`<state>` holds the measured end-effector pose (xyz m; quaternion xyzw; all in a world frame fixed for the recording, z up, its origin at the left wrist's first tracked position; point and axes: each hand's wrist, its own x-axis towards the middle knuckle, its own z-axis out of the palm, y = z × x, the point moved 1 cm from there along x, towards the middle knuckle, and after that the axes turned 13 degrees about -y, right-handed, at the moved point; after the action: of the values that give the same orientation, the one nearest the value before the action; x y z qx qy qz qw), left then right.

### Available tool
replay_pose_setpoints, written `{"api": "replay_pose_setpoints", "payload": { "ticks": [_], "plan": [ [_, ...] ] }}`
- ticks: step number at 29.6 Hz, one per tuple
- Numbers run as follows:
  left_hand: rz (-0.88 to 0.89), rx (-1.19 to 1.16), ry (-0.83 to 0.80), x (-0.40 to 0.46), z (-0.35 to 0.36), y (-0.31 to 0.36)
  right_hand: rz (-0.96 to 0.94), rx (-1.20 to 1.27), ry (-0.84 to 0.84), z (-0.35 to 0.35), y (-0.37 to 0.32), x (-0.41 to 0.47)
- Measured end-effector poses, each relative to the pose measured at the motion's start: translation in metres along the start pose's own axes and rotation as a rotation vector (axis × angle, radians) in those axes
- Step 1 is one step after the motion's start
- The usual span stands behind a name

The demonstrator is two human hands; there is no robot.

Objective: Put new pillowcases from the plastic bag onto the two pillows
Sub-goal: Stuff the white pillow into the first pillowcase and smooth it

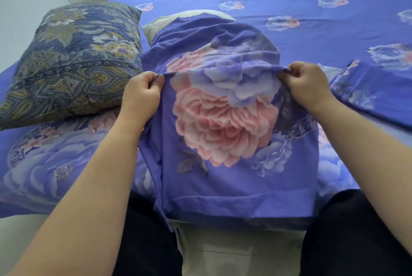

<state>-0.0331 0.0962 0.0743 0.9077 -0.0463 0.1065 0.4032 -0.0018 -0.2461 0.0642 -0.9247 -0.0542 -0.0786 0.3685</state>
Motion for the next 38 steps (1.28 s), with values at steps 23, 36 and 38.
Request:
{"api": "replay_pose_setpoints", "payload": {
  "ticks": [23, 36, 38],
  "plan": [
    [0.046, -0.135, -0.002, -0.017, -0.003, -0.004, -0.167, 0.135, -0.14, 0.004, -0.008, -0.007],
    [-0.179, -0.348, -0.597, 0.008, -0.012, -0.009, -0.05, 0.076, -0.442, 0.006, -0.016, 0.014],
    [-0.138, -0.297, -0.805, 0.001, -0.023, -0.007, -0.082, 0.119, -0.502, -0.001, -0.02, 0.003]
  ]
}}
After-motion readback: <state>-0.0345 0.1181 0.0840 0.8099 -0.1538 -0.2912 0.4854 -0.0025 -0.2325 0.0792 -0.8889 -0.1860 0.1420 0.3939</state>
